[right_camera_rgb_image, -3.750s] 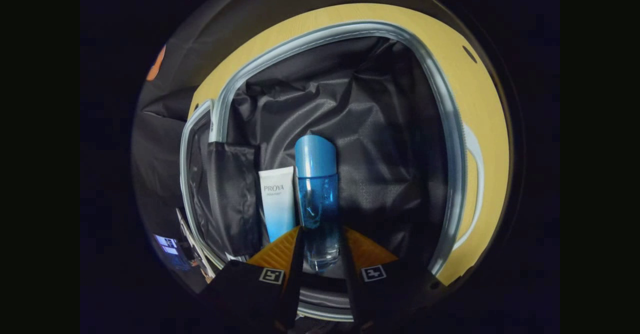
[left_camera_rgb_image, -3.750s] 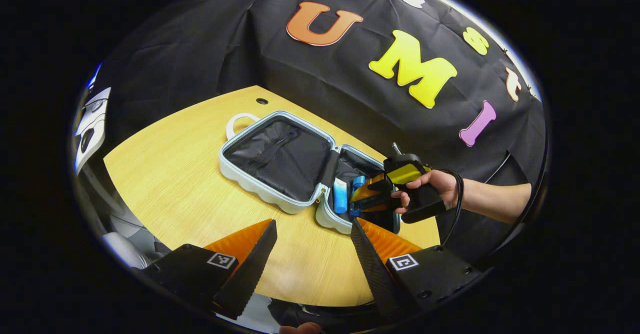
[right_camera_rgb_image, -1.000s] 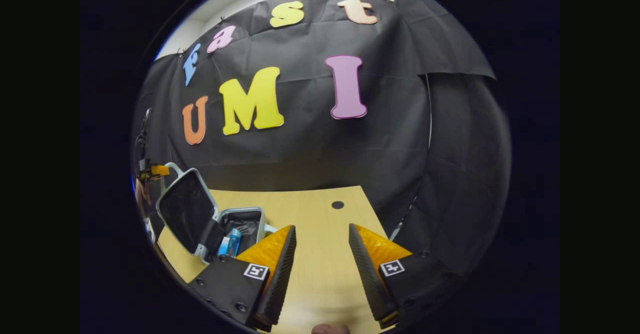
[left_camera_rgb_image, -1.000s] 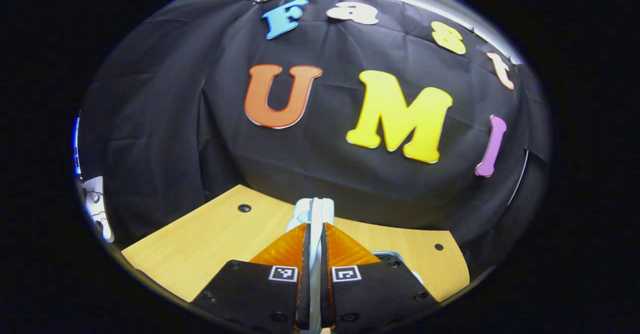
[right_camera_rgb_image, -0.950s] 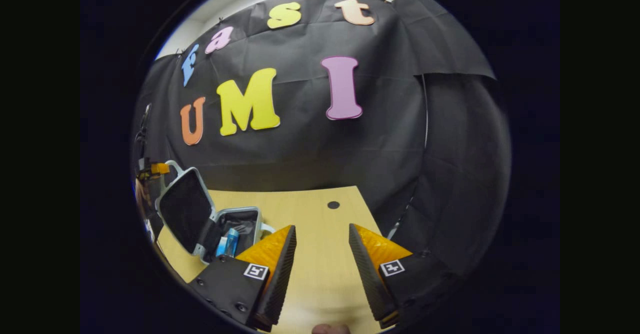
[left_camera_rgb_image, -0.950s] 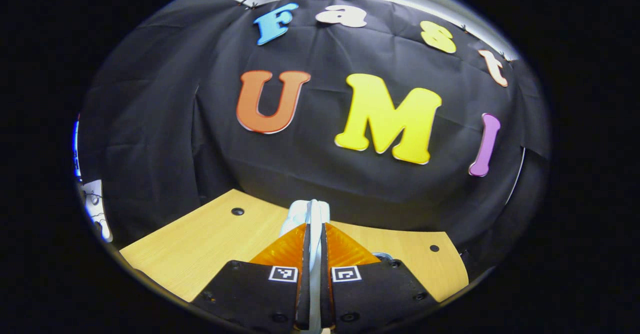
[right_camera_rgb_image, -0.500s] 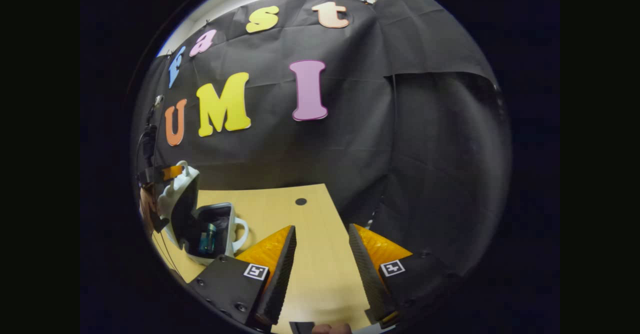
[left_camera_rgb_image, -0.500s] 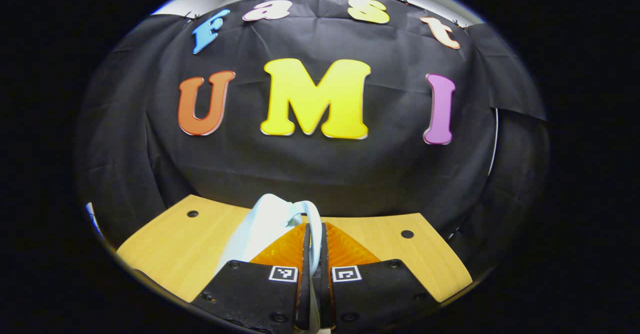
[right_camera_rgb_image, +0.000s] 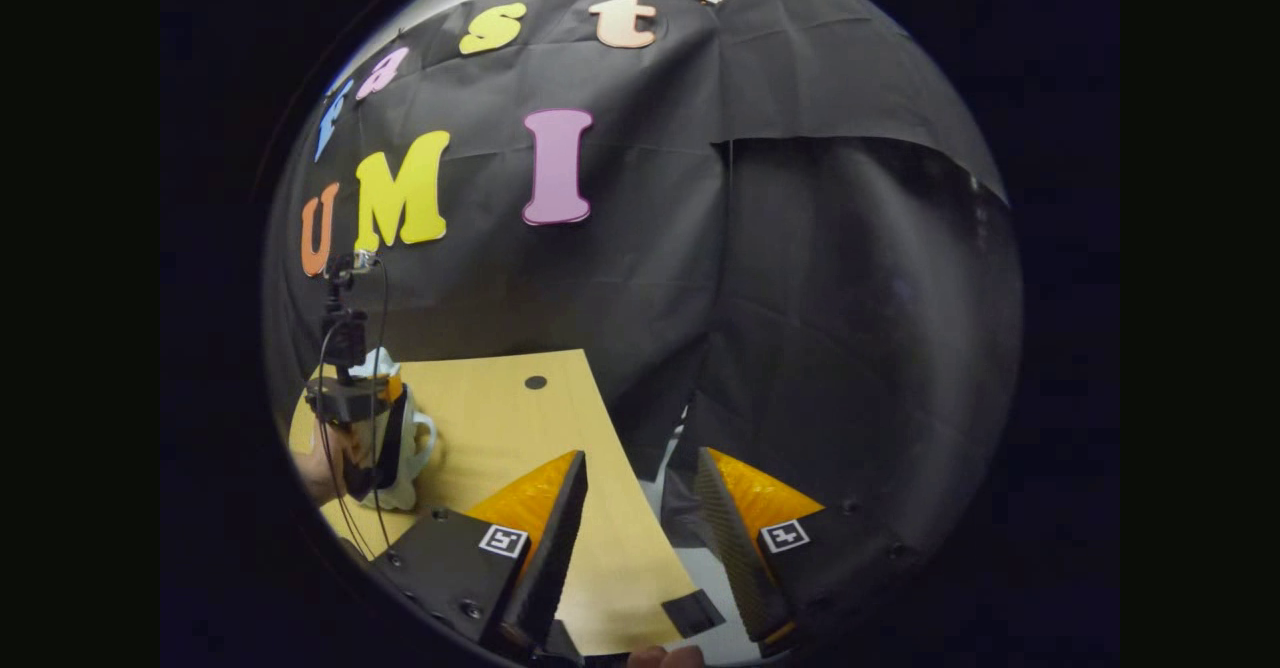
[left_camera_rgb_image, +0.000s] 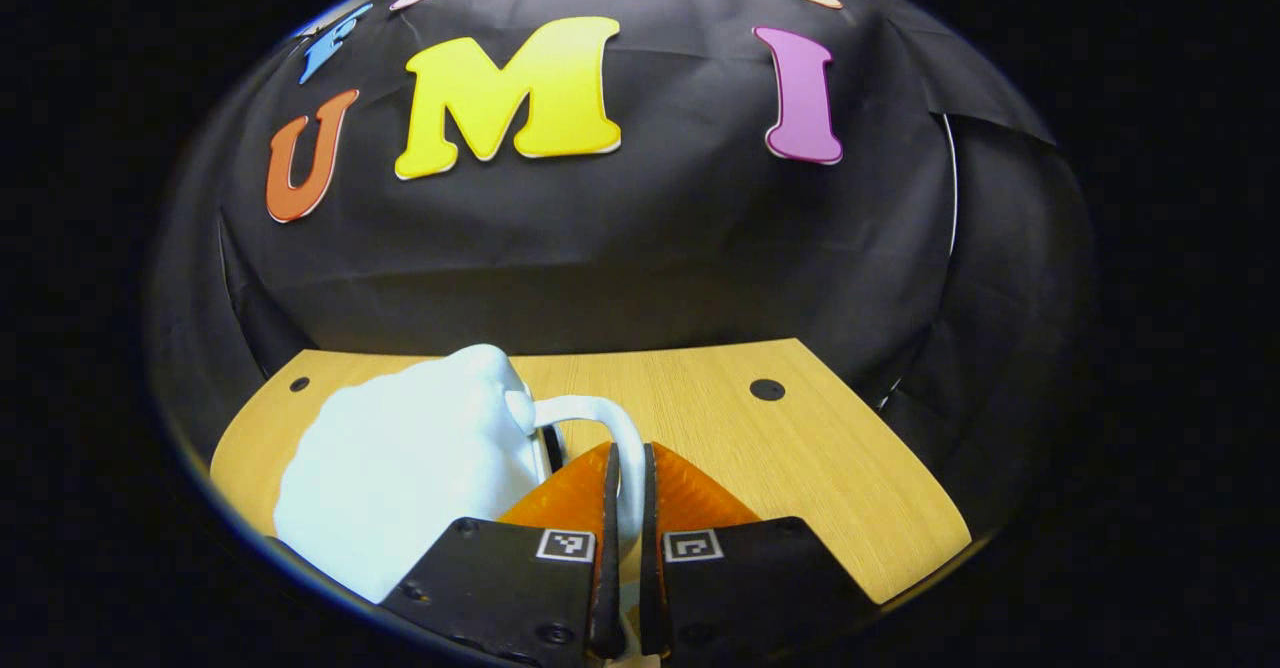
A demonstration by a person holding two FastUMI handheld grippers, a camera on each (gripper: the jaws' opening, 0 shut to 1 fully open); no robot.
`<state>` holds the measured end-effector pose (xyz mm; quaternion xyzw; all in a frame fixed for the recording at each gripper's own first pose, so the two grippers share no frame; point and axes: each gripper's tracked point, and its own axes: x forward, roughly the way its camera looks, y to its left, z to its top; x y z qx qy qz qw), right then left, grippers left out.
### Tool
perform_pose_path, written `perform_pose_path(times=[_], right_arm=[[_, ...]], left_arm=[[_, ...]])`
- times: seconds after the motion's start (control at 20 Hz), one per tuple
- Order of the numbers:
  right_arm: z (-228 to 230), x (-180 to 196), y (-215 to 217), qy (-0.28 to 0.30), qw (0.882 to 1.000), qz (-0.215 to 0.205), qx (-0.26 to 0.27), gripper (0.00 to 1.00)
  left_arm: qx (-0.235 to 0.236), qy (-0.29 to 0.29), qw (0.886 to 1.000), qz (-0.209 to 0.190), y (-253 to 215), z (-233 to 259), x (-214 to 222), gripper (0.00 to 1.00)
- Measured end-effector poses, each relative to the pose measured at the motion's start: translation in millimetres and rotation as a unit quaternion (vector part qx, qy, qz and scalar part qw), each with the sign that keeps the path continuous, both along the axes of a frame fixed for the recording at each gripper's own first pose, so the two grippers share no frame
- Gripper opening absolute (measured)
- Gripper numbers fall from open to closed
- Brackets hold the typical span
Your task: First open the suitcase, pack the skin care products into it, and then close the suitcase.
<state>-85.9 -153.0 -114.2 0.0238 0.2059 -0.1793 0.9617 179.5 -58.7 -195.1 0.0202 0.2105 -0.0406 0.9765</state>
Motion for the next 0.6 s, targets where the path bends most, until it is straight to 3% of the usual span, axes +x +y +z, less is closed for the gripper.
perform_pose_path(times=[0.3,0.45,0.6], right_arm=[[-7,1,-6,0.014,1.0,-0.003,0.003,0.64],[-6,9,-1,0.014,1.0,0.01,-0.003,0.66],[-7,16,0,0.017,1.0,0.023,-0.007,0.66]], left_arm=[[0.034,0.029,0.999,0.017,-11,-41,1,0.13],[0.063,0.015,0.998,0.027,-10,-41,0,0.15],[0.035,0.027,0.999,0.026,-21,-51,-4,0.24]])
